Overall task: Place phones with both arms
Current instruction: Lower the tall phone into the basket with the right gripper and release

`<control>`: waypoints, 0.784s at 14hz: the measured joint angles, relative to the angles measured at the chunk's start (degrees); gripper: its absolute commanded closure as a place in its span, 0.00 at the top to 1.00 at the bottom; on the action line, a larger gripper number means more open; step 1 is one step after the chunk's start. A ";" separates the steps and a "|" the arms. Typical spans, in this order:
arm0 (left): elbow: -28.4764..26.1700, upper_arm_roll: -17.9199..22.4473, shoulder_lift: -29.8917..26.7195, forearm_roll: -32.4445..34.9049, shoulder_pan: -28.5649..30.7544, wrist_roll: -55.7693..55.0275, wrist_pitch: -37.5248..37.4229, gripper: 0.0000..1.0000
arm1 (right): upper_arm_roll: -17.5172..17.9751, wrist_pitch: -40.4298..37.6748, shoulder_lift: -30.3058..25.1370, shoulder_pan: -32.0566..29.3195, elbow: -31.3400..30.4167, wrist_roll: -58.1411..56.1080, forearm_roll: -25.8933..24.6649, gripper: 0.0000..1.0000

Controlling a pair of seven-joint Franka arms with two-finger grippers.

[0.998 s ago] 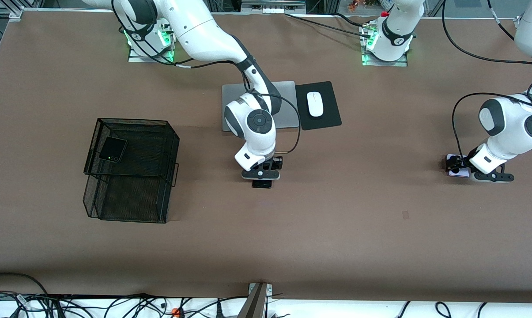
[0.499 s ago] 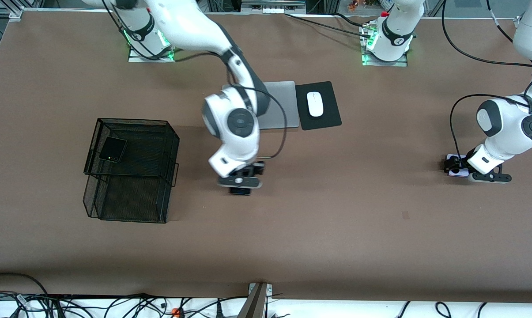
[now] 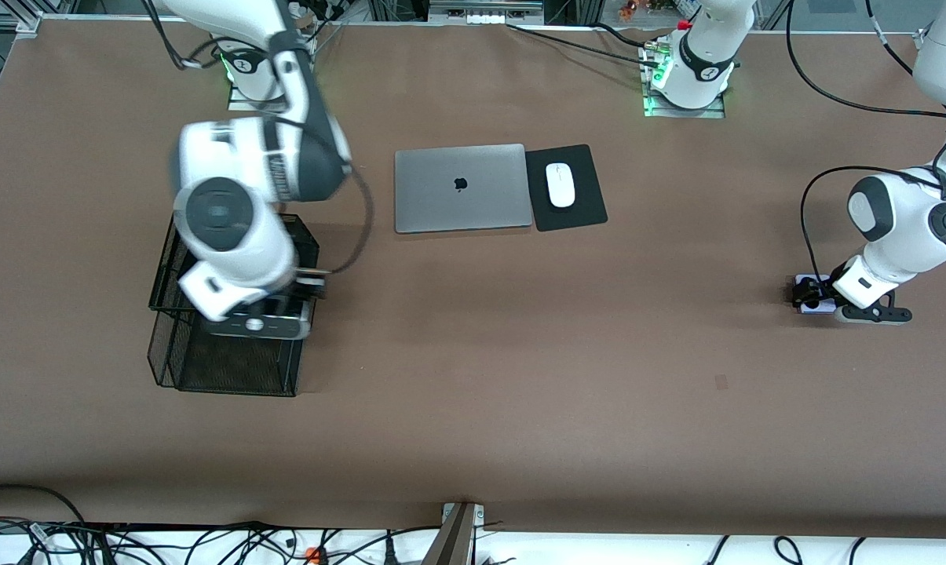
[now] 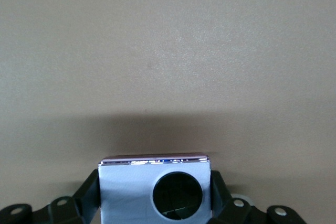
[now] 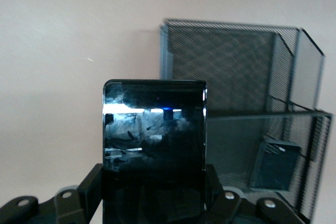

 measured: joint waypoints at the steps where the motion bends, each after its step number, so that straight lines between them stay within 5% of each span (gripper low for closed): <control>1: 0.00 -0.02 0.00 0.00 0.02 0.00 0.00 0.00 | -0.57 0.24 -2.59 -0.04 -3.65 -0.81 -0.01 0.00; 6: 0.03 -0.11 0.00 -0.01 0.05 -0.66 -0.01 0.00 | -1.40 6.77 -13.97 0.09 -21.66 -1.63 -0.03 0.00; 11: 4.30 -2.53 -1.01 -0.01 -2.44 -7.19 -8.96 0.00 | -1.32 19.66 -16.41 0.77 -34.26 -1.65 -0.02 0.00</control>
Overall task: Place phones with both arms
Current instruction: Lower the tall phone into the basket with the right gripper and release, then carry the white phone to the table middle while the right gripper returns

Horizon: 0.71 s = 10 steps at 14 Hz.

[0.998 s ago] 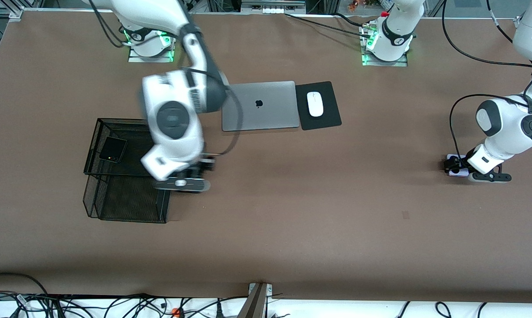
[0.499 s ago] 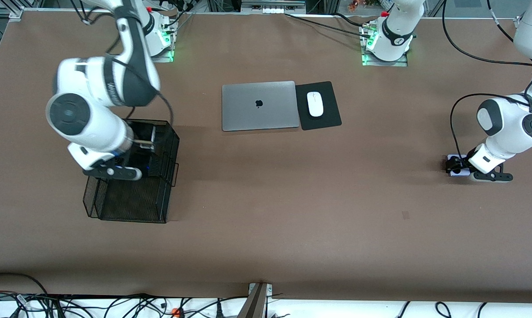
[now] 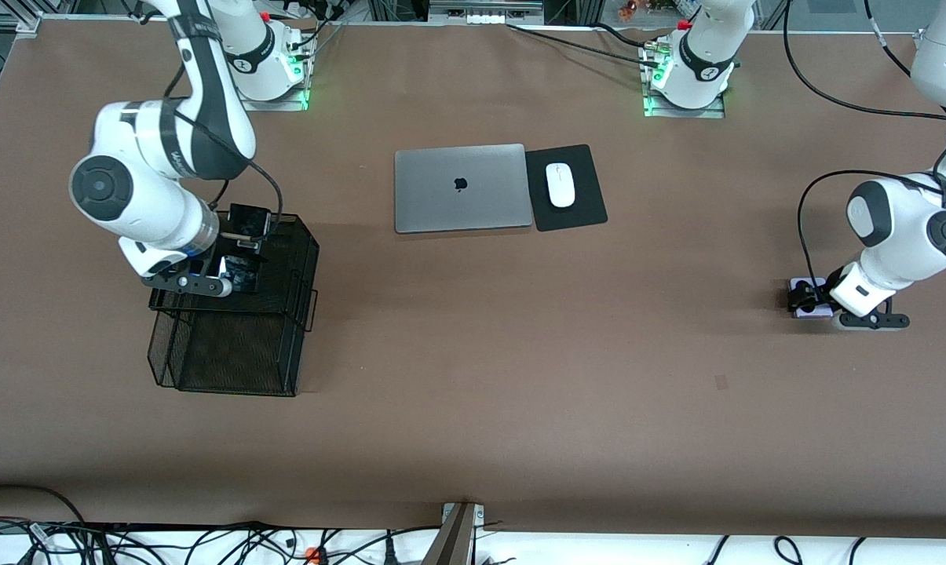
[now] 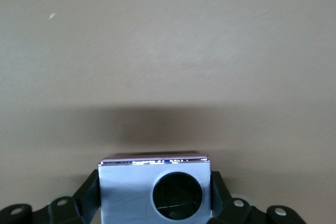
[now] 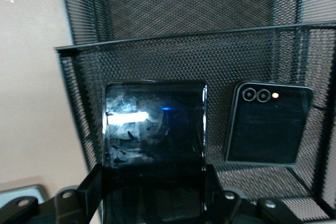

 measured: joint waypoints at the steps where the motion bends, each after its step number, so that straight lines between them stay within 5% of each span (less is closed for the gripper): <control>1: 1.82 -1.78 -0.60 0.00 -0.48 -2.60 -3.96 0.00 | 0.05 2.21 0.01 0.20 -1.52 0.00 0.00 0.00; 5: 8.86 -9.07 -1.85 0.00 -5.90 -13.62 -16.31 0.00 | 0.25 6.52 0.38 0.39 -3.56 0.02 0.00 0.00; 10: 12.90 -9.45 0.90 0.00 -22.28 -30.93 -17.75 0.00 | 0.32 9.95 2.70 0.75 -3.68 0.09 0.01 0.12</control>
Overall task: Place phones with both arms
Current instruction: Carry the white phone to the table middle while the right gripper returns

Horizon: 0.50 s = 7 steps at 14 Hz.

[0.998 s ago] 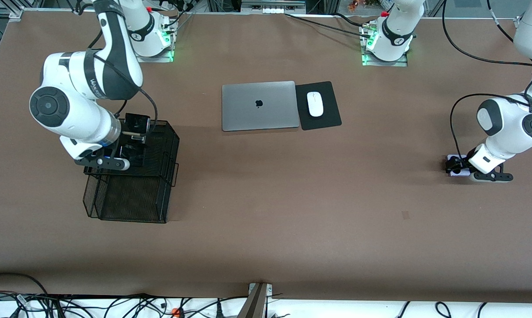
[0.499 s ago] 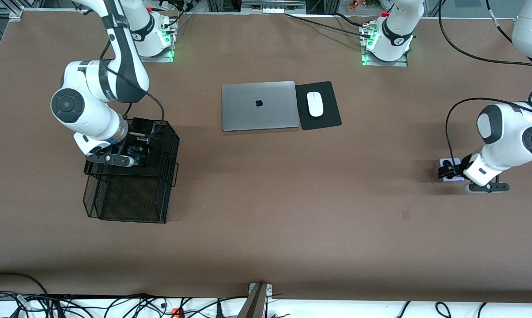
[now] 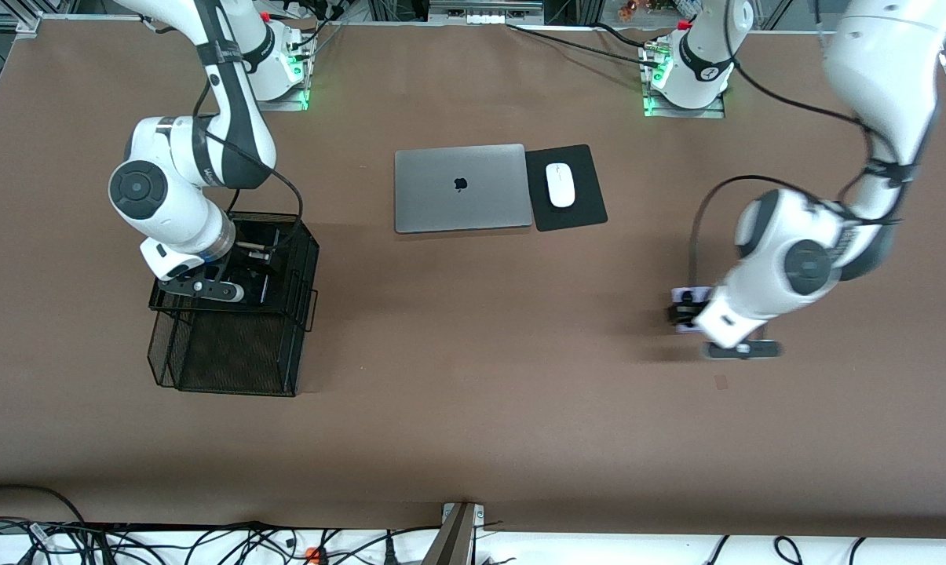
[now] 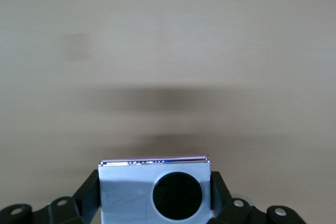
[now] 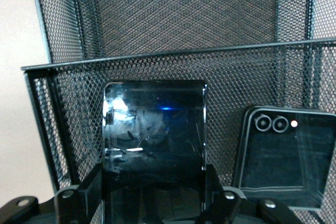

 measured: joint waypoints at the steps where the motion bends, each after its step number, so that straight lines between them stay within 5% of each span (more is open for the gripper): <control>1: 1.49 -0.01 1.35 0.00 -2.95 -3.84 0.01 0.00 | 0.02 0.35 0.45 0.08 0.00 0.02 0.00 0.18; 5: 9.57 1.13 7.98 0.02 -15.74 -15.89 0.03 0.00 | 0.00 0.66 0.60 0.14 0.01 0.06 0.00 0.57; 7: 13.20 3.52 10.68 0.02 -21.73 -18.36 0.02 0.00 | 0.00 0.99 0.71 0.17 0.01 0.07 0.00 1.00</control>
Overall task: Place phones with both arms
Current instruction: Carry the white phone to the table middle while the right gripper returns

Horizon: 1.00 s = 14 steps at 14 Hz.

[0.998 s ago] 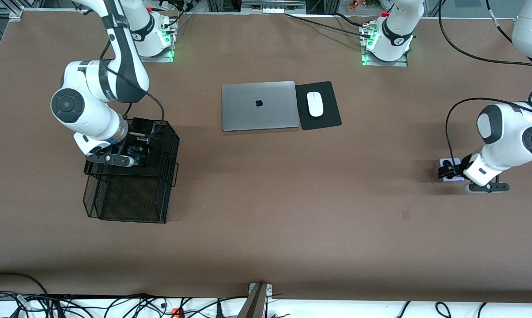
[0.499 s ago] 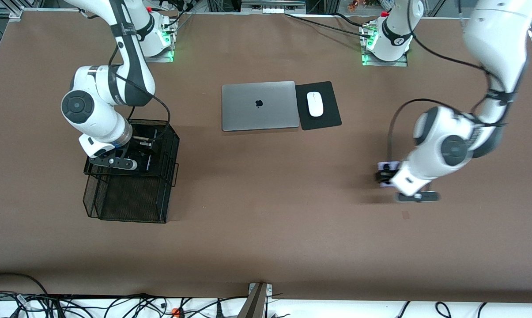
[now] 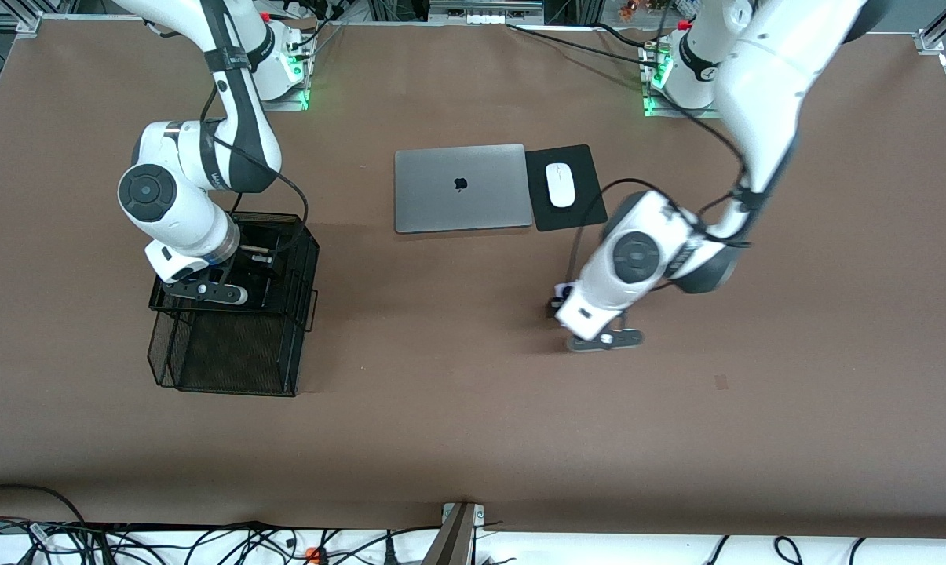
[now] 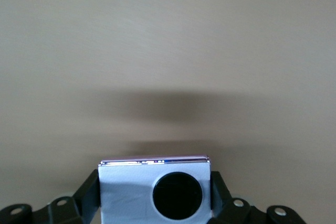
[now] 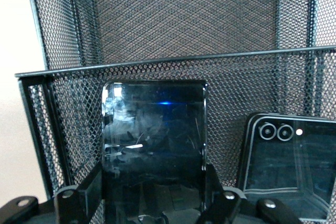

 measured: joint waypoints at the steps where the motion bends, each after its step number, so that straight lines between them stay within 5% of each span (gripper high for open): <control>1: 1.95 1.08 1.38 0.00 -2.61 -0.92 0.00 0.00 | 0.00 0.17 0.01 0.04 0.02 0.00 0.00 1.00; 9: 22.83 9.65 14.37 0.00 -18.81 -6.09 1.02 0.00 | -0.01 0.58 0.20 0.25 3.14 0.01 0.00 1.00; 14: 27.74 12.38 18.53 0.00 -21.34 -6.62 1.80 0.00 | -0.46 -5.00 0.21 -0.17 8.61 0.01 0.00 1.00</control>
